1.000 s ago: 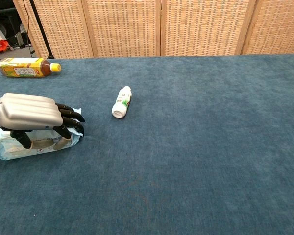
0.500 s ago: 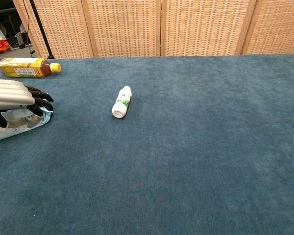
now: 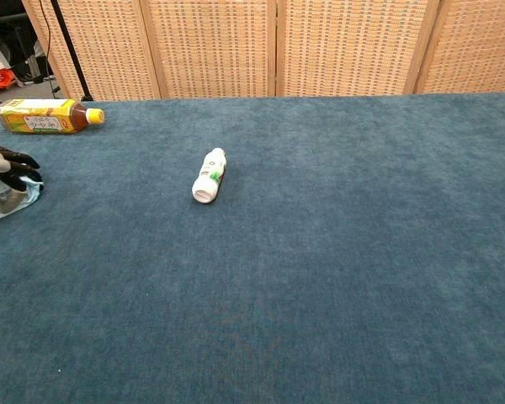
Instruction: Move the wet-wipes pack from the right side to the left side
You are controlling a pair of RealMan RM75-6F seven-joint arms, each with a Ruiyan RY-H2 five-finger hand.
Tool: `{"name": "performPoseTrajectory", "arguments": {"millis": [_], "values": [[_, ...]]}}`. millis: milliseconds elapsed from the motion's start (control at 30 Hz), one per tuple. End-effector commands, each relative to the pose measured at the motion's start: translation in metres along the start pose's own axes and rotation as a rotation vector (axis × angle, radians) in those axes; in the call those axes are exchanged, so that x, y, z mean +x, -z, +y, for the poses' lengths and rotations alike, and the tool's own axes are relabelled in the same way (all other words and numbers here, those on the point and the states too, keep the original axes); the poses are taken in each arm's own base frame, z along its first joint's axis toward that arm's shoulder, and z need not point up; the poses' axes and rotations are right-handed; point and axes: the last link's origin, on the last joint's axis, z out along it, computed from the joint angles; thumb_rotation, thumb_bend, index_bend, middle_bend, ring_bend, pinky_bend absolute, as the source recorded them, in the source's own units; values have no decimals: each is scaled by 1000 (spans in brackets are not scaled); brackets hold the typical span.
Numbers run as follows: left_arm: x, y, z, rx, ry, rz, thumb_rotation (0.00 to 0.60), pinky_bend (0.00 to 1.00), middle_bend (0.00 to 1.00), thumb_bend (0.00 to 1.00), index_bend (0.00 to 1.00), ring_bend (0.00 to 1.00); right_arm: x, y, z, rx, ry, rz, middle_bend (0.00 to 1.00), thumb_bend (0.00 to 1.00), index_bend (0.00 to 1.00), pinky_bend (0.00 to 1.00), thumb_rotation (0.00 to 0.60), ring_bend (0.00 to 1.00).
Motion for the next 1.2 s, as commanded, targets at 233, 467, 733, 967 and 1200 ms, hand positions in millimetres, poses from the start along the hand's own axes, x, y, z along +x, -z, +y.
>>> {"name": "performPoseTrajectory", "arguments": {"millis": [233,467,733,967,1200], "values": [[-15,20,-22,81,70,22,600,164,257,568,556,85,-1,-1,-2,7,0,-8,85,131,131,14,600,0],[17,41,-36,118,294,301,568,0,0,401,177,0,-2,1,-3,24,17,-23,85,115,130,2,600,0],[44,99,-49,128,528,546,472,0,0,18,0,0,-6,6,-8,58,73,-49,16,0,80,0,600,0],[20,175,-23,351,709,588,460,0,0,0,0,0,-9,10,-14,98,155,-45,0,0,24,0,600,0],[-6,213,14,531,803,432,472,0,0,0,0,0,-12,12,-19,132,195,-35,0,0,23,0,600,0]]}}
